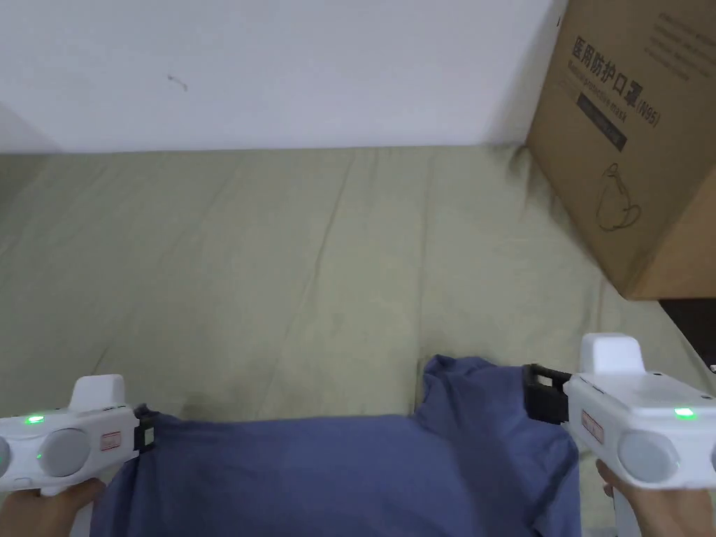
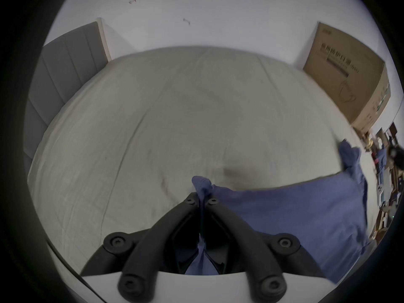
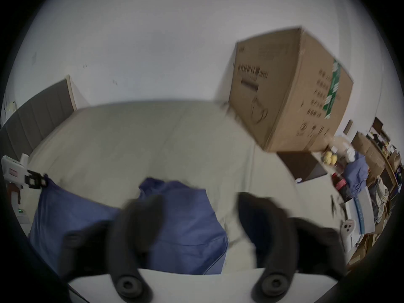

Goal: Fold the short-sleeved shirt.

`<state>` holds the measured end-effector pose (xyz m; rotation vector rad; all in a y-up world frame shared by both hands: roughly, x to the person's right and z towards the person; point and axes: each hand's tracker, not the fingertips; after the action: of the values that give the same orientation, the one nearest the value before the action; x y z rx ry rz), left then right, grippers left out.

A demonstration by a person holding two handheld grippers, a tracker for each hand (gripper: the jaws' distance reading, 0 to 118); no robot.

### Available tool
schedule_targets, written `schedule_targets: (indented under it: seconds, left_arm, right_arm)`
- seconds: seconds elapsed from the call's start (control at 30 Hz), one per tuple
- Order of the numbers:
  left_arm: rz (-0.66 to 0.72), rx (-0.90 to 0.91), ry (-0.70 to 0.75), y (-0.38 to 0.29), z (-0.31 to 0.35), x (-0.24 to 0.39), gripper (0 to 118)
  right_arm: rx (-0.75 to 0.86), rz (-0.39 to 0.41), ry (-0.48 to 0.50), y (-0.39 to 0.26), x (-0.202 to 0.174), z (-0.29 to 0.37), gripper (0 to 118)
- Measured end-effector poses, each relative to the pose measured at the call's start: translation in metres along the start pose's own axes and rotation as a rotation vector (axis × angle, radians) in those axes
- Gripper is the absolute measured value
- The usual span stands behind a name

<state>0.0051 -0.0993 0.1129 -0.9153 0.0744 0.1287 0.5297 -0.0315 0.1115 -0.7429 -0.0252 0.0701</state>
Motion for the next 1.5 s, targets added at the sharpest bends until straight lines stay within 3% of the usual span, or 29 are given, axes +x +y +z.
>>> schedule_targets:
  seconds: [0.07, 0.2, 0.33, 0.4, 0.47, 0.5, 0.53, 0.67, 0.77, 0.97, 1.3, 1.5]
  left_arm:
    - [-0.003, 0.018, -0.020, 0.002, 0.015, 0.000, 0]
    - [-0.017, 0.038, -0.038, 0.005, 0.038, 0.006, 0]
    - [-0.018, 0.047, -0.042, 0.005, 0.049, 0.008, 0]
    - [-0.017, 0.047, -0.042, 0.002, 0.040, 0.003, 0]
    - [-0.012, 0.044, -0.038, -0.001, 0.043, 0.004, 0]
    - [-0.006, 0.043, -0.038, 0.000, 0.042, 0.001, 0]
    - [-0.002, 0.042, -0.037, -0.002, 0.043, 0.000, 0]
    - [0.017, 0.055, -0.028, -0.008, 0.052, -0.002, 0]
    - [0.050, 0.064, -0.035, -0.009, 0.065, -0.005, 0]
    - [0.073, 0.165, -0.033, 0.008, 0.113, -0.013, 0]
    - [0.042, 0.443, -0.003, 0.115, 0.240, -0.003, 0]
    - [0.003, 0.583, 0.029, 0.184, 0.301, 0.007, 0]
  right_arm:
    - [-0.063, 0.008, -0.020, -0.003, 0.007, -0.033, 103]
    - [-0.234, -0.077, -0.003, -0.015, 0.018, -0.088, 103]
    - [-0.321, -0.035, -0.019, -0.036, 0.008, -0.106, 90]
    - [-0.366, -0.022, -0.027, -0.042, 0.003, -0.111, 74]
    - [-0.324, -0.048, 0.037, -0.049, 0.008, -0.117, 49]
    - [-0.316, -0.050, 0.017, -0.048, 0.005, -0.113, 34]
    - [-0.312, -0.037, 0.015, -0.046, 0.002, -0.110, 3]
    - [-0.215, 0.025, 0.013, -0.037, -0.012, -0.067, 3]
    - [-0.115, -0.015, 0.029, -0.023, -0.002, -0.030, 3]
    - [0.118, -0.007, 0.056, 0.024, 0.014, 0.067, 3]
    - [0.509, 0.040, 0.085, 0.141, 0.013, 0.191, 3]
    - [0.687, 0.017, 0.085, 0.217, 0.014, 0.229, 3]
